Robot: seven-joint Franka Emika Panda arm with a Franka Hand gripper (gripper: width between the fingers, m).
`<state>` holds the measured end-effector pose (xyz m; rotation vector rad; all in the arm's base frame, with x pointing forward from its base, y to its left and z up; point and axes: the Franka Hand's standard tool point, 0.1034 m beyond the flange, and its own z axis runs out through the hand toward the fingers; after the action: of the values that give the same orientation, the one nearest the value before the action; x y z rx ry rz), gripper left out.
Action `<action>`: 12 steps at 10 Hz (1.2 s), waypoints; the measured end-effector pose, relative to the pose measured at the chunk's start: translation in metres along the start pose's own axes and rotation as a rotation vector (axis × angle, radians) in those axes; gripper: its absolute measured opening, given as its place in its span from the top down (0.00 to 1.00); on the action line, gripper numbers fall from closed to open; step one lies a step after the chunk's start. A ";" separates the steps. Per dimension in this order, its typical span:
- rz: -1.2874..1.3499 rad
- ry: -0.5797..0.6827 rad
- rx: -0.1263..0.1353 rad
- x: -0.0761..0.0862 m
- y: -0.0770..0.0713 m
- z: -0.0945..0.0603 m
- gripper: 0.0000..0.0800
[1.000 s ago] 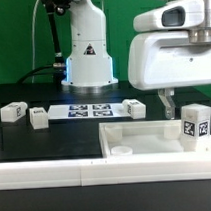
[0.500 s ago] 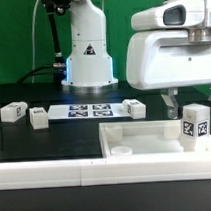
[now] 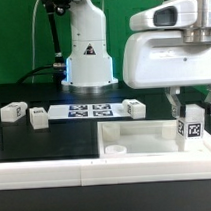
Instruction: Assemble one leg
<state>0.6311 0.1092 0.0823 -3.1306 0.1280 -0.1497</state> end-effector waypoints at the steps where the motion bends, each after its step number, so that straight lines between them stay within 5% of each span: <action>1: 0.116 -0.006 -0.003 0.000 0.003 0.000 0.64; 7: 0.598 -0.008 -0.037 -0.002 0.015 -0.001 0.62; 8: 0.614 -0.009 -0.036 -0.002 0.015 -0.001 0.58; 9: 0.611 -0.009 -0.036 -0.002 0.015 -0.001 0.40; 10: 0.612 -0.009 -0.036 -0.002 0.015 -0.001 0.40; 11: 0.611 -0.009 -0.036 -0.002 0.015 -0.001 0.24; 12: 0.611 -0.009 -0.036 -0.002 0.015 -0.001 0.20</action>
Offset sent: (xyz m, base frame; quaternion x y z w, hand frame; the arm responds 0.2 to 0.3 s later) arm 0.0027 -0.0005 -0.0037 0.0121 0.0112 0.2100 0.9776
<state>0.6280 0.0943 0.0828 -2.9531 1.0690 -0.1247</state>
